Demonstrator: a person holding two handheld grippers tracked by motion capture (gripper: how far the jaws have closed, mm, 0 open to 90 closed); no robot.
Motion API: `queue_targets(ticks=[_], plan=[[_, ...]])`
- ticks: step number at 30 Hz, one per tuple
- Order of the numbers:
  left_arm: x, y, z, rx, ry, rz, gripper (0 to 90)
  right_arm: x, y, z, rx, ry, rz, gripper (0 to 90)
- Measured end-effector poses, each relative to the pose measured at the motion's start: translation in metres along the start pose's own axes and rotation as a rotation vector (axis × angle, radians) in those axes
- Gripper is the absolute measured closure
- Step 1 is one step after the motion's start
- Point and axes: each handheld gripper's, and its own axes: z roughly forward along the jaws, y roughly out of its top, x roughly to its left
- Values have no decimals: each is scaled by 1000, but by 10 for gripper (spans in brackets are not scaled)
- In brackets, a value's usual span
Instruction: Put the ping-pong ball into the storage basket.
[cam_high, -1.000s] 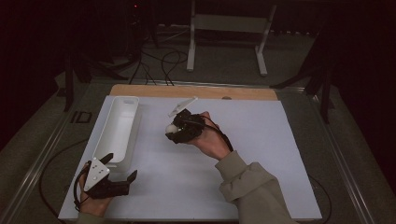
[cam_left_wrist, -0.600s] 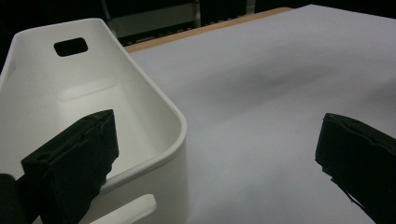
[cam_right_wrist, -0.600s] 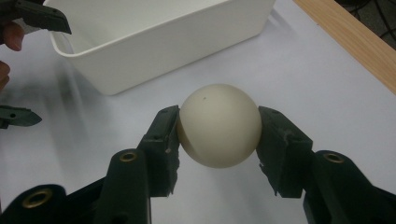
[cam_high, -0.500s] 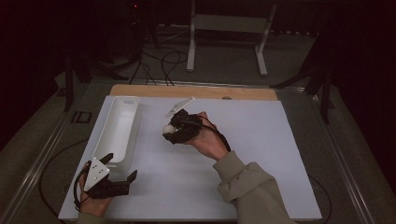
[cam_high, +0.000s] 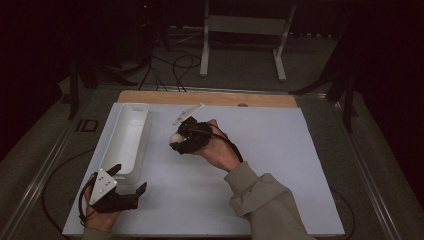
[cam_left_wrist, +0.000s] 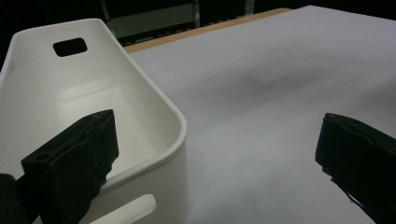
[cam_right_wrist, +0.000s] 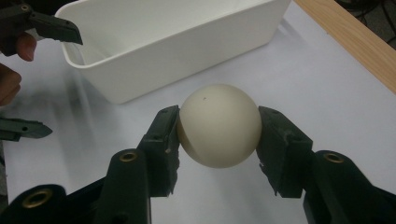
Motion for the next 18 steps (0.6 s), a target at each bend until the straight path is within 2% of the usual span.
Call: queue_targets(ticks=[18], plan=[[0, 0, 0, -2, 0, -2, 0, 5, 7, 8, -11, 19, -7, 508]])
